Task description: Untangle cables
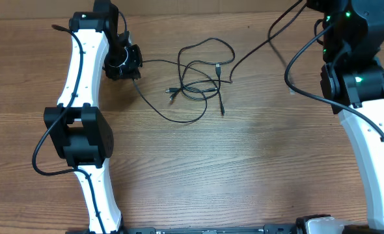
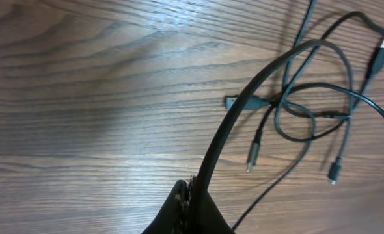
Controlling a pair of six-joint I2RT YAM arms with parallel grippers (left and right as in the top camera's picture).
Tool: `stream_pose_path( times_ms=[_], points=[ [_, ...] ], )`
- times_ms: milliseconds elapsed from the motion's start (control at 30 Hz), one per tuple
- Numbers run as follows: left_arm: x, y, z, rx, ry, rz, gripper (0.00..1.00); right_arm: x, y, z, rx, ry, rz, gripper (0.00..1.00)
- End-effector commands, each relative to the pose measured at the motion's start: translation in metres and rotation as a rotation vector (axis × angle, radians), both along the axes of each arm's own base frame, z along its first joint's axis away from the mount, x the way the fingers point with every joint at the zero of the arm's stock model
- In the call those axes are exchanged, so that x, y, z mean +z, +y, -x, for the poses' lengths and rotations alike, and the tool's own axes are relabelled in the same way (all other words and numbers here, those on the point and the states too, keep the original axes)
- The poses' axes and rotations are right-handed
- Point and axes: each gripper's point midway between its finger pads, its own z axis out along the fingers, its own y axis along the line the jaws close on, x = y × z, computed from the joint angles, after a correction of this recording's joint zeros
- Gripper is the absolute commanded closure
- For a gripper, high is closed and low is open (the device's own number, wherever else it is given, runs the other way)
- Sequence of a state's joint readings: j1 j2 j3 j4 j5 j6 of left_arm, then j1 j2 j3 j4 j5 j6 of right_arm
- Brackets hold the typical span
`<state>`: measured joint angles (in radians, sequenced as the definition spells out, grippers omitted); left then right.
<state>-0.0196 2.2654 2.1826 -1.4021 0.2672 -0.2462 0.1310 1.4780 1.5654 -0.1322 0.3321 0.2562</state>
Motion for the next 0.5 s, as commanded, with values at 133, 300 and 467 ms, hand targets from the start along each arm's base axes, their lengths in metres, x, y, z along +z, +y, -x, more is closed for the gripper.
stream_pose_path(
  times_ms=[133, 300, 467],
  points=[
    [0.000, 0.017, 0.003, 0.027, 0.007, -0.110, 0.95, 0.018, -0.044, 0.006, -0.141, -0.014, 0.074, 0.96],
    [0.000, 0.017, 0.001, 0.028, -0.001, -0.111, 0.96, 0.074, -0.067, 0.026, -0.194, -0.121, 0.109, 0.96],
    [0.000, 0.016, 0.000, 0.035, -0.002, -0.108, 0.96, 0.140, -0.082, 0.055, -0.254, -0.267, 0.194, 0.96]
  ],
)
